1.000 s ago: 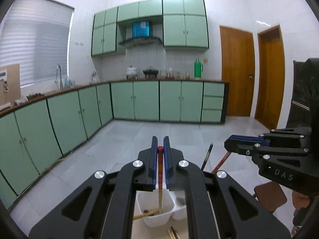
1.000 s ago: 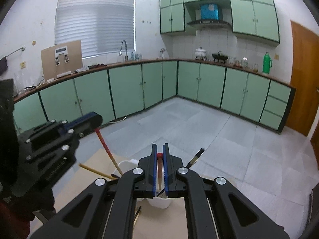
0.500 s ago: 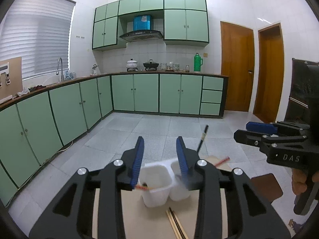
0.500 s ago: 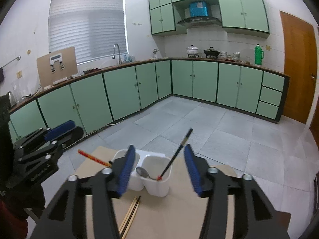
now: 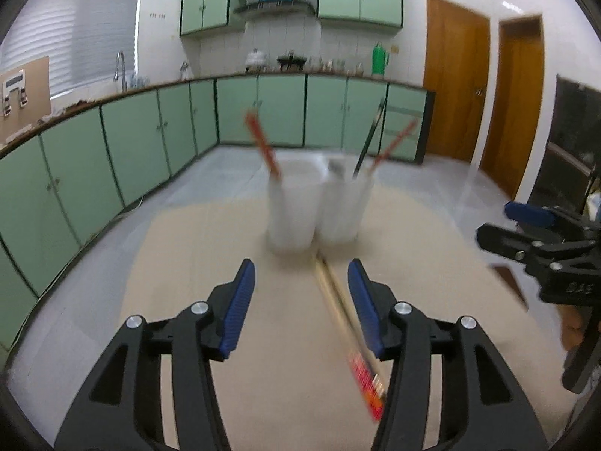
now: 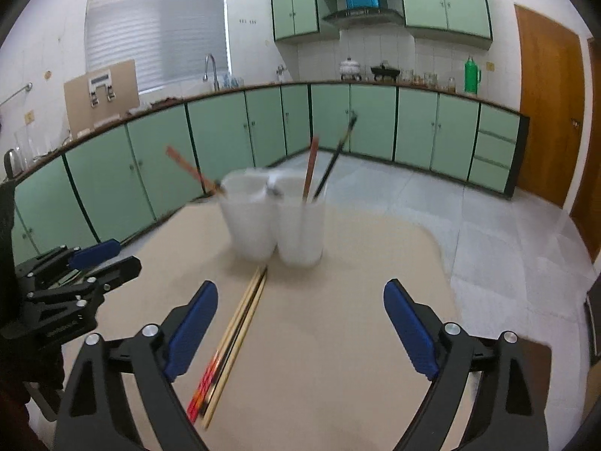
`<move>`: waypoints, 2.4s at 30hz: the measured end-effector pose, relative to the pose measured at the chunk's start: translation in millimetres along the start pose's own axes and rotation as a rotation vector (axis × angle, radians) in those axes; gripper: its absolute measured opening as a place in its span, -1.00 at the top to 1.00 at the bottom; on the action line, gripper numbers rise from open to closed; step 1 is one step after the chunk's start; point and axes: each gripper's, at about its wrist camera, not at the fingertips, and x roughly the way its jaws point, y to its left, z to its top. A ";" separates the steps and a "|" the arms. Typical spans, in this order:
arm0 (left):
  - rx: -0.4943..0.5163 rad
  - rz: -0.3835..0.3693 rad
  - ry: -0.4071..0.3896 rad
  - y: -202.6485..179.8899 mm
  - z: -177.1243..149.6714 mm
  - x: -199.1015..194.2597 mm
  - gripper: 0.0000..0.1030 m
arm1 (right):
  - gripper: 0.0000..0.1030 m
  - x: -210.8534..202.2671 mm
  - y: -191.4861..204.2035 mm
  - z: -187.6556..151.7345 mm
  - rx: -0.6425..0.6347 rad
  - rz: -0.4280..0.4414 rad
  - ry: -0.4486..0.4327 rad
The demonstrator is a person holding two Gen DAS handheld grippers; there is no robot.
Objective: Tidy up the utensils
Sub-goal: 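Move both open tools back down toward the remaining chopsticks, then grasp a wooden chopstick with the right tool while the left tool grasps a red-orange chopstick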
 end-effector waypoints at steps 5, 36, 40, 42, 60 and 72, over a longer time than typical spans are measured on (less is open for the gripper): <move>-0.030 0.021 0.083 12.0 -37.3 7.7 0.02 | -0.71 8.5 7.6 -41.2 0.048 0.006 0.071; -0.034 0.027 0.236 4.8 -92.7 26.5 -0.04 | 0.00 33.8 65.0 -123.5 -0.029 -0.008 0.263; -0.028 0.011 0.236 0.7 -92.7 25.6 -0.05 | 0.26 36.5 70.4 -125.0 -0.037 0.026 0.273; -0.022 0.004 0.237 -0.7 -92.8 25.2 -0.06 | 0.58 37.0 71.8 -124.2 -0.042 0.029 0.271; 0.012 -0.075 0.289 -28.9 -101.9 28.8 -0.10 | 0.86 35.3 36.5 -120.9 0.010 -0.026 0.263; -0.041 -0.003 0.297 -18.3 -101.4 30.4 -0.12 | 0.85 35.8 37.2 -120.0 0.002 -0.013 0.262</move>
